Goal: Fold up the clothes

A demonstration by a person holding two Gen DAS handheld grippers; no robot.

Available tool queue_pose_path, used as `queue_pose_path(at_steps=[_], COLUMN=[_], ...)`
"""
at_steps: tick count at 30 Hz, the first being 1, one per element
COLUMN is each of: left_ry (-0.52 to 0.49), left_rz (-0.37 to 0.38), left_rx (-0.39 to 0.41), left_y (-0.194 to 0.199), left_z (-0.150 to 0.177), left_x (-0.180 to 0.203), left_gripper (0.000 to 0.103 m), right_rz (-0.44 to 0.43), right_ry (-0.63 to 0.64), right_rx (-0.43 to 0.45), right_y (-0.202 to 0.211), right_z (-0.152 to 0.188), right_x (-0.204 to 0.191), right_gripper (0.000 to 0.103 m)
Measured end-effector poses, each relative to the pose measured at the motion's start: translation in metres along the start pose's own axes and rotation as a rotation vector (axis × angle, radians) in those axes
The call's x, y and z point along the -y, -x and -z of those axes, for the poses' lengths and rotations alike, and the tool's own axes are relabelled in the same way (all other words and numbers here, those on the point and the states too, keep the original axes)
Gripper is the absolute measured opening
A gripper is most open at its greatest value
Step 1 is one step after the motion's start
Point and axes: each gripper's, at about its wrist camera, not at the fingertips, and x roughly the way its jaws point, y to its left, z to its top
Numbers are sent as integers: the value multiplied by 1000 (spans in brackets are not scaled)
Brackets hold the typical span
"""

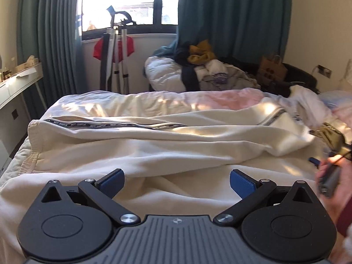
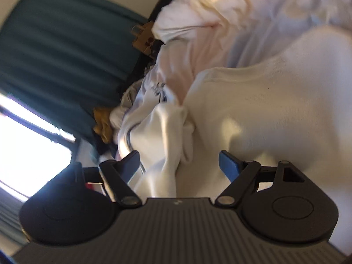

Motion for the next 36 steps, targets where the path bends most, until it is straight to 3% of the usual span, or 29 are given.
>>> queue_pose_path(at_steps=[3, 8, 12, 14, 16, 19, 21, 23, 26, 28, 33, 36], left_ry=[30, 122, 135, 150, 161, 154, 146, 150, 154, 146, 131, 145], left_rz=[-12, -6, -15, -17, -6, 1, 7, 13, 15, 16, 15, 25], left_rx=[10, -37, -73, -82, -76, -57, -60, -72, -84, -82, -79, -56], left_y=[-28, -64, -85, -91, -93, -94, -98, -102, -107, -108, -102, -94], left_z=[11, 25, 31, 32, 32, 34, 36, 38, 40, 41, 40, 36], left_x=[-16, -39, -42, -42, -44, -44, -44, -43, -43, -43, -42, -45], left_gripper=[103, 103, 103, 103, 103, 103, 103, 103, 103, 103, 103, 103], right_rz=[-50, -111, -146, -126, -112, -127, -168, -221, -307, -277, 8, 37], right_ry=[-59, -27, -53, -43, -44, -21, 21, 75, 178, 242, 193, 137], right_rx=[-25, -40, -49, -32, -5, 44, 72, 102, 197, 253, 205, 149], right_y=[-25, -69, -104, -116, -123, -130, -128, -122, -102, -97, -113, -109], right_z=[-3, -2, -3, -6, -11, -23, -33, -43, -47, -44, -40, -41], right_x=[11, -6, -15, -20, -24, -37, -49, -62, -81, -83, -39, -18], right_gripper=[80, 81, 80, 65, 57, 56, 47, 22, 21, 21, 22, 21])
